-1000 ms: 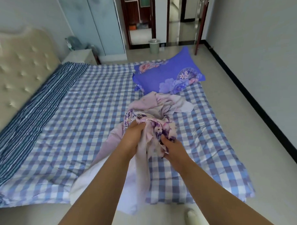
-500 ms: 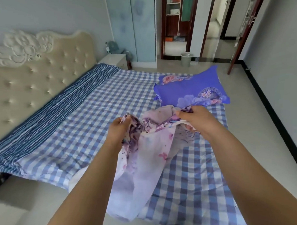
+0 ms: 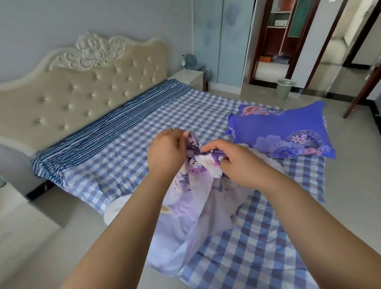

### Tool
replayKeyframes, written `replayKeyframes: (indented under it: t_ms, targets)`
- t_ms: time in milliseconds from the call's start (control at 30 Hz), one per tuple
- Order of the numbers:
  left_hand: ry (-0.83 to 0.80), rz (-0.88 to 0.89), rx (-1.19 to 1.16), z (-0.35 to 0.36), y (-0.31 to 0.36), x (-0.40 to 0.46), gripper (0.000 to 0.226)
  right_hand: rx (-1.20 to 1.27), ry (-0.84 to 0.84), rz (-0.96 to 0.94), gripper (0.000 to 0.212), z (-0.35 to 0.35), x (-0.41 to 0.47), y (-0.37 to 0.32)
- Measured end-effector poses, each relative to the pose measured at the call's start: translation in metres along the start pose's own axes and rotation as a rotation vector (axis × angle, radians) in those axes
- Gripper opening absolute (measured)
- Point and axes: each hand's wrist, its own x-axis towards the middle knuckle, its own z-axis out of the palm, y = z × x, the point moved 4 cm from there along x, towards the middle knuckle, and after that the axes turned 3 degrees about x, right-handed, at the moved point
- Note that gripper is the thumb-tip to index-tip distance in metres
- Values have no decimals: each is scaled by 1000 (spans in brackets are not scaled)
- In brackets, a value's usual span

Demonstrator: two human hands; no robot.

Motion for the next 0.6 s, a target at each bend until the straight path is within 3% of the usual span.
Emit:
replayKeyframes:
  t_ms: [67, 167, 267, 433, 500, 567, 600]
  targets:
    - [-168, -248, -278, 6, -4, -1, 45, -50, 27, -33, 37, 2, 2, -2]
    - [-289, -512, -699, 10, -5, -8, 50, -174, 91, -121, 9, 0, 3, -11]
    - [-377, -584, -907, 10, 3, -16, 40, -296, 181, -204, 48, -4, 6, -20]
    - [-381, -607, -1044, 12, 16, -28, 49, -109, 226, -102, 56, -11, 14, -17]
    - [-327, -632, -1071, 7, 17, -32, 43, 109, 111, -52, 41, -12, 18, -9]
    - [-308, -653, -1135, 5, 14, -34, 38, 351, -111, -44, 18, -8, 15, -7]
    - [-310, -663, -1162, 3, 14, -35, 36, 394, -194, -59, 29, -6, 14, -7]
